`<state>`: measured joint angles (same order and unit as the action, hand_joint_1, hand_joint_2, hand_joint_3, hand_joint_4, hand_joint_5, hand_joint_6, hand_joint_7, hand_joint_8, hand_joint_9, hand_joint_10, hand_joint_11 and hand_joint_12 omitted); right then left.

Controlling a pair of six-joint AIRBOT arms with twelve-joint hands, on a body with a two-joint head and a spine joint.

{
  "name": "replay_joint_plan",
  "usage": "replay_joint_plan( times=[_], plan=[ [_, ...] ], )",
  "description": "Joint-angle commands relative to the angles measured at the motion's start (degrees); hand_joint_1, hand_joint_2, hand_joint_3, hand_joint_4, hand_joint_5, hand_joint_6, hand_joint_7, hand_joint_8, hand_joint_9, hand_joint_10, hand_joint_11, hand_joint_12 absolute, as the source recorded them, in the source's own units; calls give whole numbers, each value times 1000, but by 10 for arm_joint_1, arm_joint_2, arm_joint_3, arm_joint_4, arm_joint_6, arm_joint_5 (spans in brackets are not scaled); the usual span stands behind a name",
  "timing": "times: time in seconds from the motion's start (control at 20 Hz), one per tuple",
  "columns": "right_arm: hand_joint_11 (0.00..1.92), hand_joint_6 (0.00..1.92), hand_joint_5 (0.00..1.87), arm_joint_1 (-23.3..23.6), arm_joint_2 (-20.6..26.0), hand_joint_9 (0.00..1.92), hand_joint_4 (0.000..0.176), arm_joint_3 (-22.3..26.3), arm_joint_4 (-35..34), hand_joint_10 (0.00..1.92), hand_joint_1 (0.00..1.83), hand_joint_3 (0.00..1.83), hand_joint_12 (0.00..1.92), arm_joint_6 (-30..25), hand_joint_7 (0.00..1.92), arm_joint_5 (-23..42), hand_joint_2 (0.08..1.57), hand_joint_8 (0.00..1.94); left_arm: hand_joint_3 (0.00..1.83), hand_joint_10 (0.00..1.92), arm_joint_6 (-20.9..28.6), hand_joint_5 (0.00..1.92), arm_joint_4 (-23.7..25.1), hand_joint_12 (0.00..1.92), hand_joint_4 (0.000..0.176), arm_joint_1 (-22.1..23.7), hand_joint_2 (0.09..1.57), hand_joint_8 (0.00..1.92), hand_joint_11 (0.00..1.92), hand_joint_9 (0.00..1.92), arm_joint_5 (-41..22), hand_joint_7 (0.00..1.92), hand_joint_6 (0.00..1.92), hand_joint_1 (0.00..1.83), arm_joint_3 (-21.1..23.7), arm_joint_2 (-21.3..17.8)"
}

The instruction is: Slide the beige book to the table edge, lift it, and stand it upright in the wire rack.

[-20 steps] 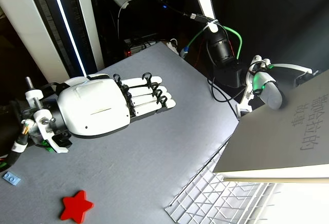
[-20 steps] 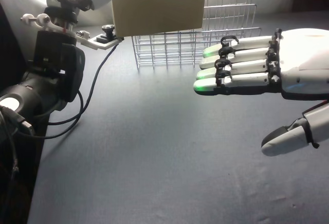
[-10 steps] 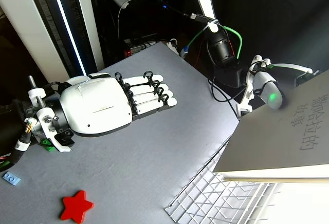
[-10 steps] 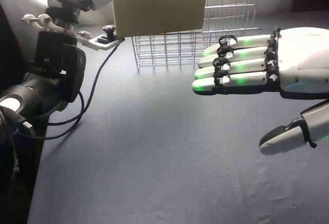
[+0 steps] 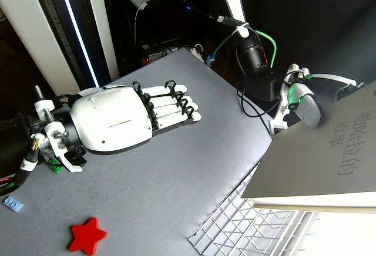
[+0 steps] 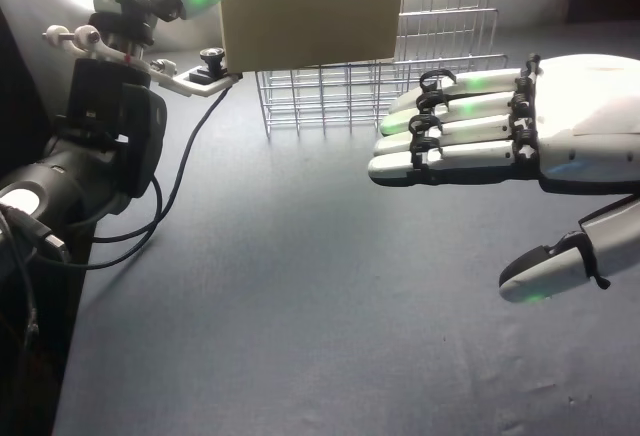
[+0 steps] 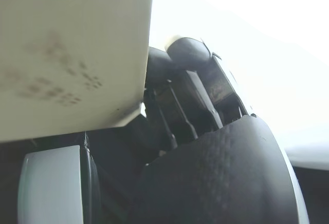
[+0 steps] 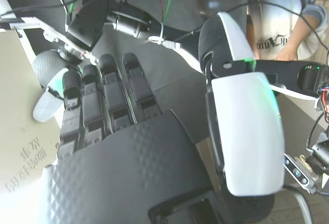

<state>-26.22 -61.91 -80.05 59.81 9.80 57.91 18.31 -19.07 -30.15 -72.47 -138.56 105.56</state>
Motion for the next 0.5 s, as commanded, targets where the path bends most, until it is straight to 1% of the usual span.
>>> replay_joint_plan(
  times=[0.0,0.1,0.2,0.3,0.4,0.45],
  plan=[
    [0,4,66,8,0,116,0,1,-46,3,136,0,395,-1,123,48,1130,3,0,1588,7,897,-18,1875,0,5,1172,1425,672,869,-57,891,852,1243,-7,-4],
    [0,3,67,8,-1,123,0,1,-46,4,121,1,379,-1,135,49,1138,4,0,1561,9,883,-18,1841,0,6,1171,1404,663,871,-57,903,875,1244,-9,-4],
    [0,4,75,9,-2,124,0,2,-46,3,115,1,424,-1,138,50,1140,2,1,1526,9,862,-18,1829,0,6,1174,1396,653,863,-54,905,915,1242,-10,-4],
    [0,5,80,10,-4,129,0,2,-46,4,122,0,425,-1,143,50,1138,4,0,1538,9,875,-18,1835,0,6,1173,1401,647,846,-51,903,895,1243,-11,-4],
    [0,0,71,10,-4,109,0,2,-46,1,135,0,369,-1,124,50,1138,0,0,1542,6,889,-18,1832,0,6,1170,1402,636,845,-45,901,872,1244,-12,-4],
    [0,3,77,10,-5,118,0,2,-46,5,145,0,360,-1,131,50,1139,3,1,1511,5,868,-18,1822,0,6,1174,1395,618,830,-42,902,912,1242,-12,-4]
  ],
)
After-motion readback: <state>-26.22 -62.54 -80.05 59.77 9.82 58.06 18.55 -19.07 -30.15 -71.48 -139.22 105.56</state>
